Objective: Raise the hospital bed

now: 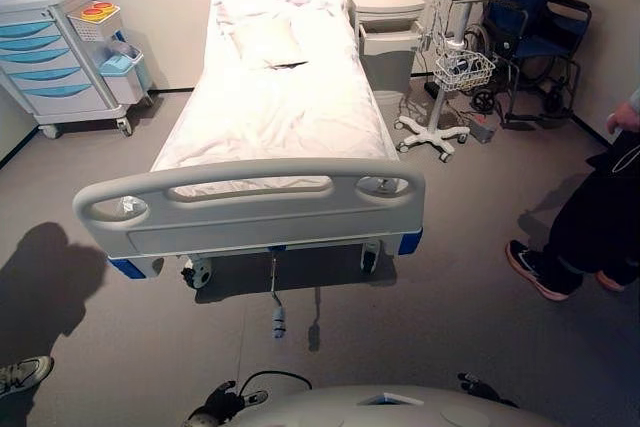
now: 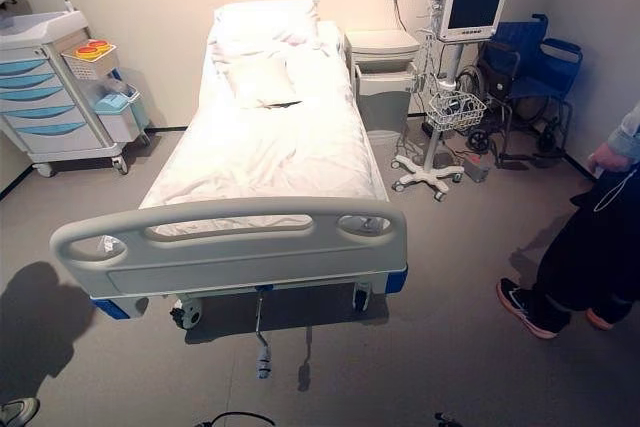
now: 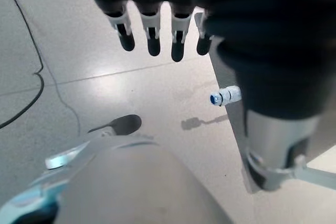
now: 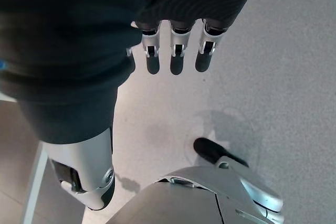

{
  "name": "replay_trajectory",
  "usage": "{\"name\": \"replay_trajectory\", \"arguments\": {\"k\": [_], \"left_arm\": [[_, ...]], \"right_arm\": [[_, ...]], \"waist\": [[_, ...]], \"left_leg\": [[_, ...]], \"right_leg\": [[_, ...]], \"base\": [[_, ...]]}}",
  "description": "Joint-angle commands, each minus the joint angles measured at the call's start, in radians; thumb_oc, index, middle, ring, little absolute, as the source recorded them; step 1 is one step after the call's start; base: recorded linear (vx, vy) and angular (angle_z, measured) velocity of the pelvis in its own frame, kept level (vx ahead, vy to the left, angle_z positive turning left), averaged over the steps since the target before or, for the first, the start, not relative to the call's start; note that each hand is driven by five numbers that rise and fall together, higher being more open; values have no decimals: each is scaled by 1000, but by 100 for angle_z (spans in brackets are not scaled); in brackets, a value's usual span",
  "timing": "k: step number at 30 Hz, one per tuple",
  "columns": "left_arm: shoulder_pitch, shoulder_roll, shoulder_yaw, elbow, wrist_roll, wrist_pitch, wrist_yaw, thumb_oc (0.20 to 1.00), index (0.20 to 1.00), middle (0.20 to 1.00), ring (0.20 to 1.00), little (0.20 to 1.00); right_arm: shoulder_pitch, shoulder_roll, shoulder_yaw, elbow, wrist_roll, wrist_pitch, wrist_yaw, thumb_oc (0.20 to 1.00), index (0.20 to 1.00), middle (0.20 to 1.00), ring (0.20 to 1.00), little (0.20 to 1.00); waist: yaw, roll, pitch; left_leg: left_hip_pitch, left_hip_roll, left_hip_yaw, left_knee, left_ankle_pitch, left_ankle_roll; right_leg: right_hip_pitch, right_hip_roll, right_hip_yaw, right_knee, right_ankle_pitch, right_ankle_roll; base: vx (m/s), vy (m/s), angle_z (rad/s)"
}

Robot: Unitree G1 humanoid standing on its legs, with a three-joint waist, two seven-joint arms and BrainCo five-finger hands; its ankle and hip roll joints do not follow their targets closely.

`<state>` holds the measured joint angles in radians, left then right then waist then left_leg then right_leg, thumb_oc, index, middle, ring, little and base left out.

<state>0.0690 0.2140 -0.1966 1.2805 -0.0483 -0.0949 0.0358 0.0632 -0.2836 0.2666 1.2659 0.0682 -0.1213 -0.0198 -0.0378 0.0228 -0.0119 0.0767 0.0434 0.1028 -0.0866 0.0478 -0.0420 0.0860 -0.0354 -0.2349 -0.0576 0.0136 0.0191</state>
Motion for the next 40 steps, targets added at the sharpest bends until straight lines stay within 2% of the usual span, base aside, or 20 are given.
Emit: {"name": "replay_trajectory", "arguments": {"k": [1,40], "left_arm": [[-53,9,2,26,57,-28,-1,1000,1000,1000,1000,1000],[-59,28,23,106,85,-16,11,1000,1000,1000,1000,1000]], "right_arm": [[-64,34,5,38,4,1,0,1000,1000,1000,1000,1000],[-43,62,28,45,-19,-4,10,1000,1000,1000,1000,1000]], "waist": [[10,-50,-1],[12,-78,-28]], "left_leg": [[0,-71,24,-1,5,21],[21,-61,22,-1,-10,17]], "right_leg": [[-8,-10,26,11,50,92],[22,-2,27,-10,40,88]], "base": [[0,0,0],[4,0,0]]}}
